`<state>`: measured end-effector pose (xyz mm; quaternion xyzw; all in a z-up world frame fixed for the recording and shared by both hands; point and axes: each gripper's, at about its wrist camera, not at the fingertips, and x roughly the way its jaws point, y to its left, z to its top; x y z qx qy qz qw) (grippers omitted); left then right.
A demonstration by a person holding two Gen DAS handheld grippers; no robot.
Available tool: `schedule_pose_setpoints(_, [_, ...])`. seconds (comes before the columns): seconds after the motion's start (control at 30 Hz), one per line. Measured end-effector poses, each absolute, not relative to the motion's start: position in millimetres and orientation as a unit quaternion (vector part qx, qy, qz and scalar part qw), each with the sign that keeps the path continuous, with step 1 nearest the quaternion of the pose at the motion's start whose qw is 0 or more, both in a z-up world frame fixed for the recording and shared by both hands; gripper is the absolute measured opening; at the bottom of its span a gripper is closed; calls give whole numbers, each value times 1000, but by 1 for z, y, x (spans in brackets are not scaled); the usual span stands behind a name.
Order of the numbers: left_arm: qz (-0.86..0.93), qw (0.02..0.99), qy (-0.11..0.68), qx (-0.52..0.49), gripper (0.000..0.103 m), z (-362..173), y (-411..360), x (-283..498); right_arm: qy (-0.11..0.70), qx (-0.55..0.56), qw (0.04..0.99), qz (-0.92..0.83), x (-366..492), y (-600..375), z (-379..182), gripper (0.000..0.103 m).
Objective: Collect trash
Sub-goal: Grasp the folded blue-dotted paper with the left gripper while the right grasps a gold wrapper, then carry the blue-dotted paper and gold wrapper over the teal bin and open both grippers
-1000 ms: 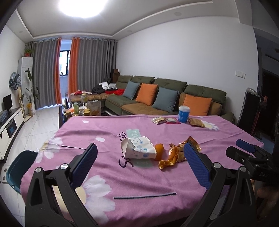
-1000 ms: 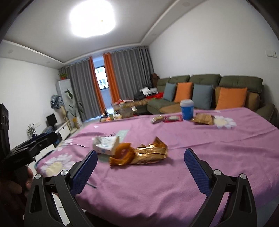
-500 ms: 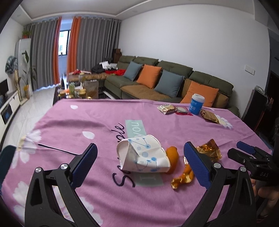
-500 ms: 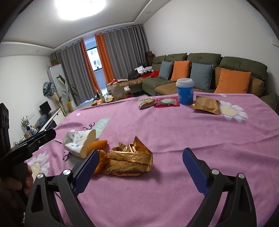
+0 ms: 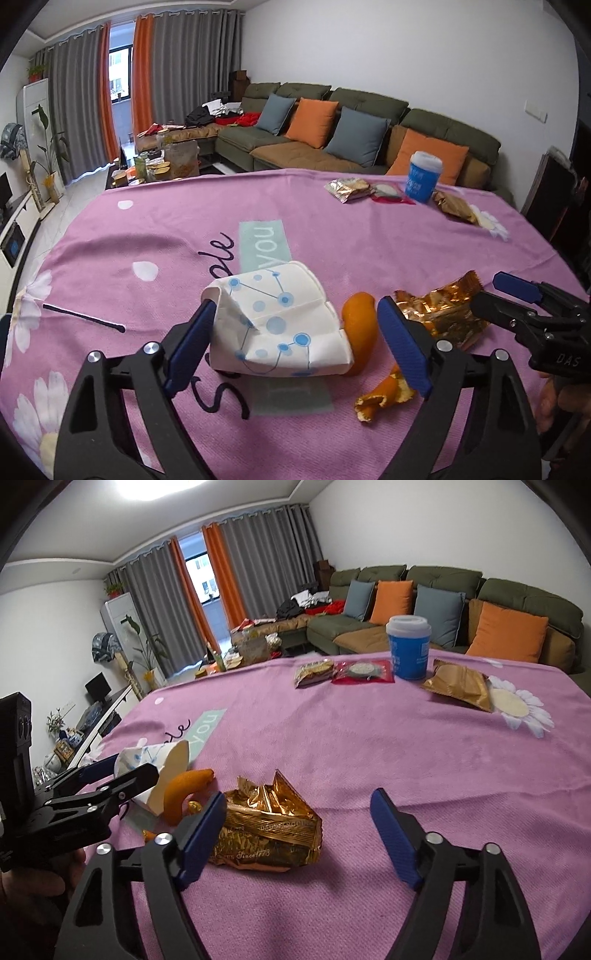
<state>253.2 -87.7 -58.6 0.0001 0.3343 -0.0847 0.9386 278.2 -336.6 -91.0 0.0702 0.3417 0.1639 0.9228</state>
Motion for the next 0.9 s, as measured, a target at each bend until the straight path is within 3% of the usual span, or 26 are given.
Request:
schedule_pose_setpoints(0.07, [-79,937,339,1,80,-61,-89,256,349,67,919,170,282,-336,-93,63])
schedule_pose_setpoints(0.27, [-59,931,360,7,79,-69,-91,268,361,64,912,186,289,-333,-95,54])
schedule_pose_setpoints(0.33, [-54,930,363,3,78,-70,-89,268,368,66,907,192,292,-333,-96,40])
schedule_pose_setpoints(0.6, [-64,933,354,-5,76,-67,-87,263,368,75,905,200,293,-338,-95,8])
schedule_pose_setpoints(0.9, [-70,945,319,-10,75,-49,-77,244,351,74,917,177,283,-347,-87,0])
